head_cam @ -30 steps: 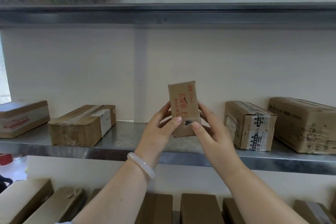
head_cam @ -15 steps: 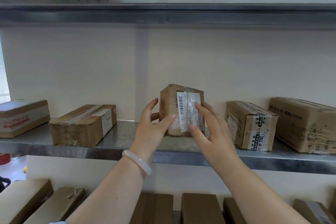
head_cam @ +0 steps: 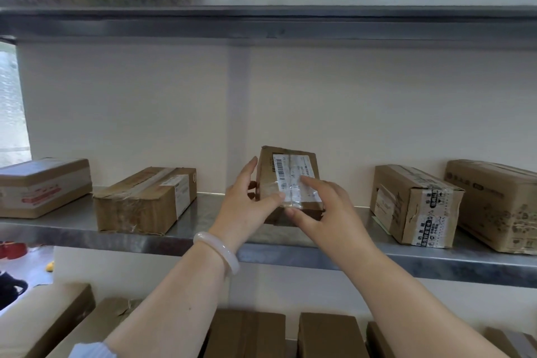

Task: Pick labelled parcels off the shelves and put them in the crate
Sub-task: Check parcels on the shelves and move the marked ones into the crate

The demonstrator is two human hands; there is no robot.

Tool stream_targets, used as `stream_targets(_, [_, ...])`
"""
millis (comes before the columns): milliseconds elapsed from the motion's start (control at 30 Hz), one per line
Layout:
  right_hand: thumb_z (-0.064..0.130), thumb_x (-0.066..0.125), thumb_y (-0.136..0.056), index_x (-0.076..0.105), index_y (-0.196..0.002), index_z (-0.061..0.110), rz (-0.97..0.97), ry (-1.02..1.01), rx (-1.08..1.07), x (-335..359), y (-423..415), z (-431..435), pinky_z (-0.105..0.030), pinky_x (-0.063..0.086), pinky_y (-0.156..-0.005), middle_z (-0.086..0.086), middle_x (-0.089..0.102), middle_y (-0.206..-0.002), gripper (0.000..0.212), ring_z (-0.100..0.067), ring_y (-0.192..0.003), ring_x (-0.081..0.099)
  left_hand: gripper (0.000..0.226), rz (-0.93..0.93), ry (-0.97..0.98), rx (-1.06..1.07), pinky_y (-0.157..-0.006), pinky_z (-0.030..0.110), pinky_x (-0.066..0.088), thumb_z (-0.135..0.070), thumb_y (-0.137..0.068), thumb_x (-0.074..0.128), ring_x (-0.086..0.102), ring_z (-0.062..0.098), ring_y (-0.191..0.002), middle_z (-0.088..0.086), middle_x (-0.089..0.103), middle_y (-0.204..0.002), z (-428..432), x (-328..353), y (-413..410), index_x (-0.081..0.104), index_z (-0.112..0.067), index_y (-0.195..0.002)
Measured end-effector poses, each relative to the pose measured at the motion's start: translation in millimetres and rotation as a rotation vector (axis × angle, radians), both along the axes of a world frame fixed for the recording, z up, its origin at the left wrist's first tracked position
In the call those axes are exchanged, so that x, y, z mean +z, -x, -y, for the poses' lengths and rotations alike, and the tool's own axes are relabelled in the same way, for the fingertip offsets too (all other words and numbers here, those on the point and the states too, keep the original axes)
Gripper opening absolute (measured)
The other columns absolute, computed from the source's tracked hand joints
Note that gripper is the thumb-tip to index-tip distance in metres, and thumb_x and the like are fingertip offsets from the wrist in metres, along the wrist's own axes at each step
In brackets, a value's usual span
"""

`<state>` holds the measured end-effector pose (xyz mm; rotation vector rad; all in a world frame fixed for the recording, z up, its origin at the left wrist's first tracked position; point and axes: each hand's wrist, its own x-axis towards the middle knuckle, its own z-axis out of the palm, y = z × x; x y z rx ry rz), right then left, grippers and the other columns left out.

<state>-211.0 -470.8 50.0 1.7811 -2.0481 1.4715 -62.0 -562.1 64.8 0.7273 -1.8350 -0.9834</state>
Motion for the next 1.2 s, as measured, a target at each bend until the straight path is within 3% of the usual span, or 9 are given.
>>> stream_targets(67, [0.044, 0.071, -0.083, 0.044, -0.140, 0.035, -0.002, -0.032, -0.021, 1, -2, 7, -0.010, 0.036, -0.090, 0.007, 0.043, -0.138, 0.063, -0.003, -0.118, 0.042, 0.064, 0.105, 0.043, 0.009, -0.074, -0.001, 0.038, -0.025, -0.088, 0.071, 0.052, -0.015, -0.100, -0.024, 0.054, -0.114, 8, -4, -1, 0.037, -0.037, -0.142])
stream_targets(200, [0.050, 0.068, -0.083, 0.045, -0.141, 0.032, -0.036, -0.151, -0.054, 0, -2, 22, -0.027, 0.042, -0.102, 0.000, 0.046, -0.136, 0.064, -0.014, -0.122, 0.048, 0.058, 0.260, 0.037, 0.015, -0.092, 0.016, 0.032, -0.035, -0.093, 0.063, 0.046, 0.005, -0.121, -0.007, 0.051, -0.143, 16, -5, 0, 0.042, -0.027, -0.146])
stream_targets(300, [0.056, 0.062, -0.085, 0.039, -0.145, 0.035, -0.117, -0.243, -0.092, 0, 1, 28, -0.034, 0.039, -0.106, 0.000, 0.045, -0.139, 0.068, -0.019, -0.127, 0.044, 0.057, 0.324, 0.014, 0.028, -0.100, 0.019, 0.032, -0.041, -0.094, 0.059, 0.043, 0.014, -0.133, -0.004, 0.046, -0.148, 25, -5, 3, 0.043, -0.024, -0.146])
stream_targets(400, [0.060, 0.056, -0.086, 0.033, -0.147, 0.037, -0.237, -0.316, -0.126, 1, 5, 27, -0.039, 0.037, -0.107, 0.001, 0.043, -0.144, 0.069, -0.022, -0.131, 0.040, 0.053, 0.397, 0.006, 0.025, -0.105, 0.024, 0.034, -0.045, -0.095, 0.055, 0.045, 0.018, -0.134, -0.001, 0.048, -0.148, 32, -1, 6, 0.047, -0.025, -0.144])
stream_targets(500, [0.059, 0.056, -0.087, 0.033, -0.147, 0.037, -0.302, -0.229, -0.149, 10, 14, 13, -0.039, 0.036, -0.108, 0.003, 0.042, -0.146, 0.068, -0.022, -0.133, 0.039, 0.050, 0.417, 0.034, 0.044, -0.098, 0.021, 0.036, -0.044, -0.094, 0.056, 0.049, 0.019, -0.130, 0.001, 0.053, -0.143, 35, 4, 9, 0.053, -0.025, -0.140])
stream_targets(633, [0.054, 0.054, -0.090, 0.036, -0.146, 0.036, -0.381, -0.040, -0.187, 37, 29, -17, -0.033, 0.034, -0.106, 0.007, 0.043, -0.145, 0.062, -0.015, -0.133, 0.037, 0.065, 0.422, 0.225, 0.160, -0.113, 0.038, 0.033, -0.059, -0.084, 0.049, 0.041, 0.023, -0.136, 0.004, 0.047, -0.146, 27, 15, 24, 0.047, -0.032, -0.143])
stream_targets(800, [0.047, 0.055, -0.092, 0.036, -0.144, 0.040, -0.397, 0.096, -0.325, 70, 58, -60, -0.023, 0.020, -0.104, 0.011, 0.034, -0.150, 0.056, -0.011, -0.138, 0.025, 0.065, 0.302, 0.398, 0.142, -0.113, 0.035, 0.029, -0.067, -0.076, 0.043, 0.032, 0.020, -0.141, 0.001, 0.042, -0.149, -15, 32, 76, 0.052, -0.043, -0.136])
stream_targets(933, [0.041, 0.055, -0.093, 0.039, -0.142, 0.041, -0.247, 0.120, -0.412, 73, 95, -100, -0.033, 0.025, -0.110, 0.010, 0.034, -0.150, 0.052, -0.012, -0.139, 0.026, 0.065, 0.237, 0.406, -0.001, -0.116, 0.035, 0.026, -0.066, -0.081, 0.047, 0.032, 0.022, -0.142, 0.005, 0.040, -0.150, -46, 35, 122, 0.050, -0.038, -0.140])
stream_targets(1200, [0.043, 0.055, -0.092, 0.039, -0.143, 0.040, -0.139, 0.033, -0.467, 52, 141, -140, -0.035, 0.026, -0.113, 0.007, 0.035, -0.150, 0.053, -0.014, -0.141, 0.027, 0.070, 0.232, 0.312, -0.159, -0.115, 0.035, 0.028, -0.062, -0.087, 0.056, 0.029, 0.024, -0.144, 0.008, 0.031, -0.155, -83, 27, 192, 0.036, -0.035, -0.149])
